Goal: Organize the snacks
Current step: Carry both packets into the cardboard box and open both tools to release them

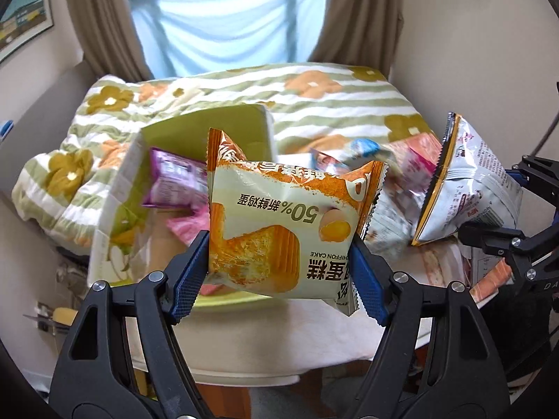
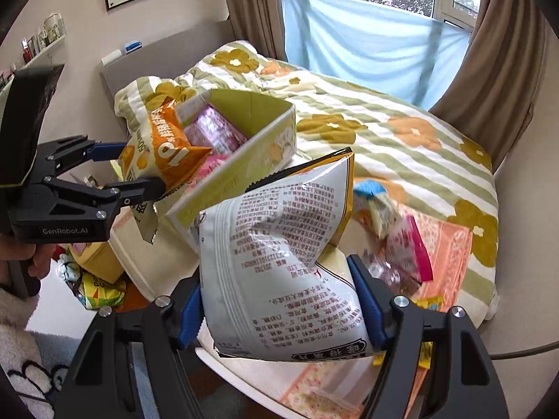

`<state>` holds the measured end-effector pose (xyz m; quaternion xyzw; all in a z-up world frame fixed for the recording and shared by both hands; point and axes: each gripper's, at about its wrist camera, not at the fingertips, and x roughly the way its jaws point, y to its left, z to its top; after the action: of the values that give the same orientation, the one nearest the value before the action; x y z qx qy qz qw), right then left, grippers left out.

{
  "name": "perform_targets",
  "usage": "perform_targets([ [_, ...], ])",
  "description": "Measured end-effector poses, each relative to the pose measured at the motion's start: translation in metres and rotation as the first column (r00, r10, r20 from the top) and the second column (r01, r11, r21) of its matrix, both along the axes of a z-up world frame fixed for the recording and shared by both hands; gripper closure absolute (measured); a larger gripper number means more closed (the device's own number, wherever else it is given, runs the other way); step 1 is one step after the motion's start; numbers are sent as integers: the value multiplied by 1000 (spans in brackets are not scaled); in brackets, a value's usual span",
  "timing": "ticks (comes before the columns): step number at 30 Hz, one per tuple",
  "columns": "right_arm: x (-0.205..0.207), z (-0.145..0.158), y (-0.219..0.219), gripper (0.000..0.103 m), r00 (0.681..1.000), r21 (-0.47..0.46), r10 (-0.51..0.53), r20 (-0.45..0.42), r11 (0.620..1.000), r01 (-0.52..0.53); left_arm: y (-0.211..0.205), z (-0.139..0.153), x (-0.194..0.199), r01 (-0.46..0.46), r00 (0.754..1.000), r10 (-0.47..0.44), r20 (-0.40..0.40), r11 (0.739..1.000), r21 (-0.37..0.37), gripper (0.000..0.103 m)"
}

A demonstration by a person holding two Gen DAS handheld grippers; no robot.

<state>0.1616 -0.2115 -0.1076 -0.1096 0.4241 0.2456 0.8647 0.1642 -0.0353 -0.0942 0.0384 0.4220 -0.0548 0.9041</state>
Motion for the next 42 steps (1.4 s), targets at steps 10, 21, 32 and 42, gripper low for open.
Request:
perform_targets([
  [10, 54, 12, 102, 34, 992, 85, -126, -17, 988, 127, 122, -9, 46, -60, 997, 59, -40, 998, -6, 30],
  [21, 75, -2, 181, 34, 953, 106, -291, -80, 949, 298, 174, -46, 70, 45, 991, -42, -125, 999, 23, 30],
  [32, 79, -18, 196, 34, 939, 84, -323, -115, 939, 333, 162, -58, 59, 115, 990, -102, -98, 984, 135, 0],
  [42, 79, -35, 208, 33, 949, 108, -290, -125, 947, 303, 185, -45, 44, 22, 997, -14, -79, 994, 107, 0],
])
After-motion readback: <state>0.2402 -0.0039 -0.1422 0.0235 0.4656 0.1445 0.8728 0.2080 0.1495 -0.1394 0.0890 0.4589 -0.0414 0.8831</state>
